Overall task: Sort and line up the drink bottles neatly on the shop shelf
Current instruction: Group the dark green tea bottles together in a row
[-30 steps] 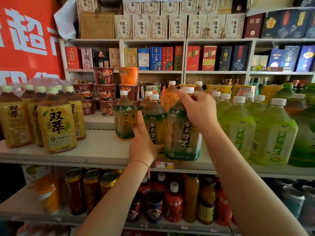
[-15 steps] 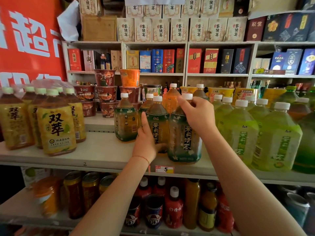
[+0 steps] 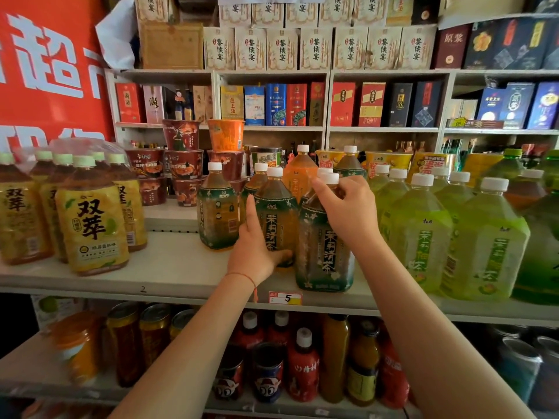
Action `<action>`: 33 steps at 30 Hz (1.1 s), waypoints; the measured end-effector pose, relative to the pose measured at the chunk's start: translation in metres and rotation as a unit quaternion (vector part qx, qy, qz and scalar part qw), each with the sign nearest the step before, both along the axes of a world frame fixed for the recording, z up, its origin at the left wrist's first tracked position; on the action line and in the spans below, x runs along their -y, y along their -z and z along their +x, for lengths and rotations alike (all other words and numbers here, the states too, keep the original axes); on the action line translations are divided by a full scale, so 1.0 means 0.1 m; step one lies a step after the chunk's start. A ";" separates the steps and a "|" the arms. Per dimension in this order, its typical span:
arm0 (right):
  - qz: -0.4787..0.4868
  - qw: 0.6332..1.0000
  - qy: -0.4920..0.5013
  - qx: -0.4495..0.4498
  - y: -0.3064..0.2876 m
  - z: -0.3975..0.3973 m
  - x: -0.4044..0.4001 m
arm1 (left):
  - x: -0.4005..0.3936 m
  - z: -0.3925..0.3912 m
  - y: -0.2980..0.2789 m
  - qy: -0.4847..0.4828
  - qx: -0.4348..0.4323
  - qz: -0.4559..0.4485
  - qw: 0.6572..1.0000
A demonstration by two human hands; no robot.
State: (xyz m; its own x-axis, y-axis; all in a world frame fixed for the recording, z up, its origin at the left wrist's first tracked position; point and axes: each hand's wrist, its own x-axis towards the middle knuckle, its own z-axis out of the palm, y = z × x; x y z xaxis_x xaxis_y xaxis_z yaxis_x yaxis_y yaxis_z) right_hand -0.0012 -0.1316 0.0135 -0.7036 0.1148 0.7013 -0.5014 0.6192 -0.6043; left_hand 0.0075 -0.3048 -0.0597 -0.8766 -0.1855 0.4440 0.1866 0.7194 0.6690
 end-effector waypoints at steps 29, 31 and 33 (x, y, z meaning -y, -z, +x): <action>0.303 0.909 -0.152 0.244 0.27 -0.03 1.50 | 1.34 -0.71 -0.29 -0.027 0.040 0.249 0.967; 0.288 0.911 -0.153 0.254 0.34 -0.07 1.55 | 1.38 -0.80 -0.28 -0.003 0.040 0.251 0.967; 0.262 0.917 -0.153 0.261 0.39 -0.11 1.58 | 1.43 -0.85 -0.29 0.003 0.044 0.240 0.970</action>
